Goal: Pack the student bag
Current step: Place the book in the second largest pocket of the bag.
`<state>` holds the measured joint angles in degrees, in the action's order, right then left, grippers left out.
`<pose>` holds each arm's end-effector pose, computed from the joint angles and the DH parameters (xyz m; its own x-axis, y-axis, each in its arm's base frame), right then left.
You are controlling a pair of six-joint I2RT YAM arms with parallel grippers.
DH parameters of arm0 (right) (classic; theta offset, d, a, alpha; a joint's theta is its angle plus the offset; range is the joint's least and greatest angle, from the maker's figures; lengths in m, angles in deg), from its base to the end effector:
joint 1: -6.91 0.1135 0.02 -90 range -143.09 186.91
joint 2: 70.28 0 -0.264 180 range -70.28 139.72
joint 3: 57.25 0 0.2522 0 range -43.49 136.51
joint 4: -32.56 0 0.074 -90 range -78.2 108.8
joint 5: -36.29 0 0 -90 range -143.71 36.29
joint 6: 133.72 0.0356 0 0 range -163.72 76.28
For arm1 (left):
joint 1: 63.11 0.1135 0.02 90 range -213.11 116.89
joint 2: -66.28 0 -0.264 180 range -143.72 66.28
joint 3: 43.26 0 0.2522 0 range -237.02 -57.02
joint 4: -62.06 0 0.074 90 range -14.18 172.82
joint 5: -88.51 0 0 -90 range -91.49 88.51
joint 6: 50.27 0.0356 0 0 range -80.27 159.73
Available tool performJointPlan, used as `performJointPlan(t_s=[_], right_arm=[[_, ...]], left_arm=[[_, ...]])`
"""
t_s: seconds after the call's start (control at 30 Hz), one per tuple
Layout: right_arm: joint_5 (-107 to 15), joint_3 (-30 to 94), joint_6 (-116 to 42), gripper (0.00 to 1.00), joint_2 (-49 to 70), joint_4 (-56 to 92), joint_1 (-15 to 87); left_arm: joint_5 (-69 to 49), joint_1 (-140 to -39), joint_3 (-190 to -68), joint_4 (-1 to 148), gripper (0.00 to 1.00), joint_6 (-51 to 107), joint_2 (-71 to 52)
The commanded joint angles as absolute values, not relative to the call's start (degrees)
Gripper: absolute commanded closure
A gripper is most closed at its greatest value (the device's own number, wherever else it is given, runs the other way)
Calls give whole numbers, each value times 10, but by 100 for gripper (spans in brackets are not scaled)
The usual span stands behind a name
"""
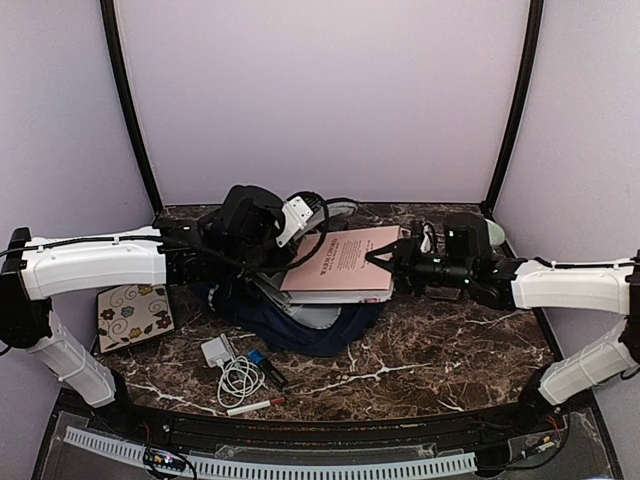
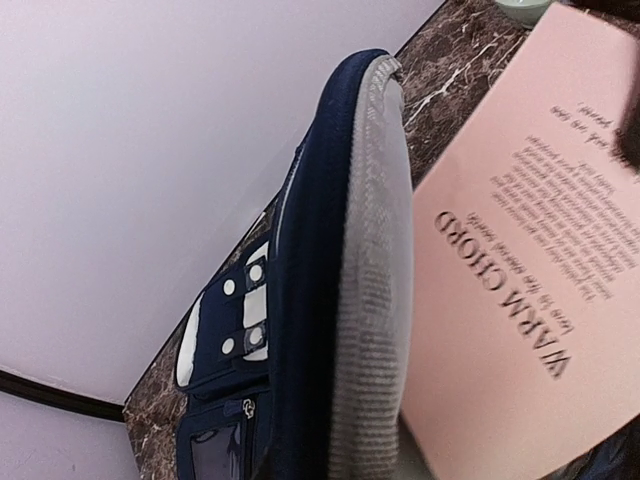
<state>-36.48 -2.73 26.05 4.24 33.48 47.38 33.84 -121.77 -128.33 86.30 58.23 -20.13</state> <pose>0.2127 0.1953 0.2464 -0.8675 0.4379 -0.2359 -0.0547 0.3875 0.9202 0.1989 -0.2870 0.3266 -0.0780 0.6257 -0.7761 0.4748 0.7079 0.5230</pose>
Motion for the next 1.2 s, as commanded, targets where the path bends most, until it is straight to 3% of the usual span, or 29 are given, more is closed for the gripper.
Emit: performJointPlan(t_s=[0.0,0.4,0.5,0.57,0.73,0.83,1.03,1.17], right_arm=[[-336,24,308,69,124,529,480],[-476,162,379,68,365,612,528],[-459,205,382,62,411,596,545],[-430,221,370,53,427,569,551],[-419,178,278,28,365,431,555],[-428,153,203,3,296,320,556],[-469,119,143,0,185,160,558],[-503,104,132,3,152,134,550]], left_arm=[[272,-1239,-1314,695,100,554,-162],[141,-1273,-1358,698,100,511,-167],[138,-1273,-1361,686,100,508,-162],[162,-1271,-1359,682,100,513,-158],[239,-1242,-1342,698,100,496,-147],[260,-1223,-1326,705,100,476,-142],[252,-1207,-1310,713,100,455,-142],[239,-1207,-1308,711,100,456,-142]])
